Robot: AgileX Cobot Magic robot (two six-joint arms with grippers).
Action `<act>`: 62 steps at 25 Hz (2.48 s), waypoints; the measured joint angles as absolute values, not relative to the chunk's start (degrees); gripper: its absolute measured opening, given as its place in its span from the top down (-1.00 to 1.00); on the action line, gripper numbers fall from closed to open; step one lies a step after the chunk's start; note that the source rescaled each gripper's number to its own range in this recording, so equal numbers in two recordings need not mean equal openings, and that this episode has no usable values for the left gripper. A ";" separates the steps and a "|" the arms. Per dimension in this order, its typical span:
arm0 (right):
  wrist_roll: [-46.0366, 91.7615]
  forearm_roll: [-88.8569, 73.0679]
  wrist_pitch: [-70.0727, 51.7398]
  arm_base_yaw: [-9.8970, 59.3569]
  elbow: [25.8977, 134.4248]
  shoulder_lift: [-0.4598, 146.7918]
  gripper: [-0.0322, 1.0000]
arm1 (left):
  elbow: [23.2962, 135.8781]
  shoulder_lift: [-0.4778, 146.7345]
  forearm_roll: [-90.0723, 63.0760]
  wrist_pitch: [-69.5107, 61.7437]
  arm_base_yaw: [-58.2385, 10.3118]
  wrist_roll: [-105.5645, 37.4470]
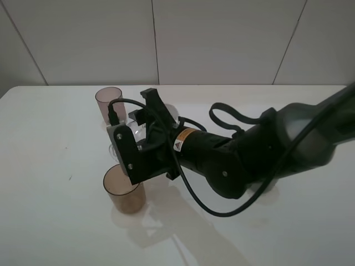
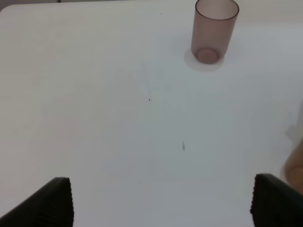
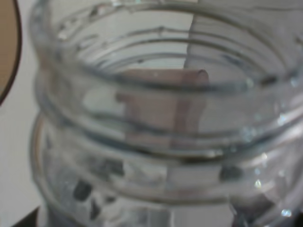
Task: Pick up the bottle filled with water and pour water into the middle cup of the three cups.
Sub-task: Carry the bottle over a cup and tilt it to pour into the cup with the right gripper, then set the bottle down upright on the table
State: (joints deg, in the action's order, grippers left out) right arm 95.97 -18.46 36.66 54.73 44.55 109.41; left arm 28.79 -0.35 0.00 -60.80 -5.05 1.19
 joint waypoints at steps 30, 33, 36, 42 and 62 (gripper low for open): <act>108.57 -21.16 52.45 55.96 42.82 114.36 0.93 | 28.79 -0.35 0.00 -60.80 -5.05 1.19; 108.75 -21.22 52.64 55.96 42.70 114.41 0.93 | 28.79 -0.35 0.00 -60.80 -5.05 1.19; 108.75 -21.16 53.66 55.96 42.70 114.41 0.93 | 28.79 -0.35 0.00 -60.80 -5.05 1.19; 108.97 -21.16 54.91 56.01 42.70 114.41 0.93 | 28.79 -0.35 0.00 -60.80 -5.05 1.19; 112.13 -21.41 58.46 57.31 42.70 114.41 0.93 | 28.79 -0.35 0.00 -60.80 -5.05 1.19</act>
